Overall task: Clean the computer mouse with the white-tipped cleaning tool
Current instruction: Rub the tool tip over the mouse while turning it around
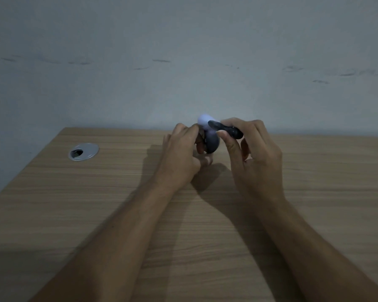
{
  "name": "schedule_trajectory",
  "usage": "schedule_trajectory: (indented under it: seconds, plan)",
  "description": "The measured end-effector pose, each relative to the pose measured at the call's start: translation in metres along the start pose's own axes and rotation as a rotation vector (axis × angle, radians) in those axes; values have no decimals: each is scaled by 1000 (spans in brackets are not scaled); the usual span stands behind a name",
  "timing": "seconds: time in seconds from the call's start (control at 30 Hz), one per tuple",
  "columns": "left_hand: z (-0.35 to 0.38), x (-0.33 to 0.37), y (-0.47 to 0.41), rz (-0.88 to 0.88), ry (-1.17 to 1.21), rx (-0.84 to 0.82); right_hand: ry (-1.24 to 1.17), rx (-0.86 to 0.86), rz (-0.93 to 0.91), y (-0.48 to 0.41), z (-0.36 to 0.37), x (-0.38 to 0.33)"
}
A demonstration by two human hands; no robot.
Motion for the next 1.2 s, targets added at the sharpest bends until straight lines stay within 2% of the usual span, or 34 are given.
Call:
schedule_trajectory:
  seconds: [0.23,0.47,0.73,0.83,1.0,1.07,1.2]
  plan:
    - [-4,-13,-1,-115,201,57,-21,-87,14,6,7,-1]
    - [-5,-6,1,-137,295,38,-27,0,171,5,2,12]
    - [-1,2,4,-61,362,-68,6,57,497,6,-9,57]
    - [2,2,4,-50,320,-73,-3,42,458,4,-9,51]
    - [-1,-8,1,-146,315,-5,-65,-55,187,6,8,15]
    - [-1,-9,1,-161,334,-2,-18,0,220,5,9,22]
    - [0,-7,3,-177,331,-18,25,95,415,2,6,42]
Point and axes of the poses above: each hand's wrist, its own y-axis away from the middle knuckle, its own z-axis out of the palm, x = y × z, the point moved 4 cm from there along -y, towards the middle knuckle, and after that the axes turned 9 degrees about x, right-handed, at the moved point
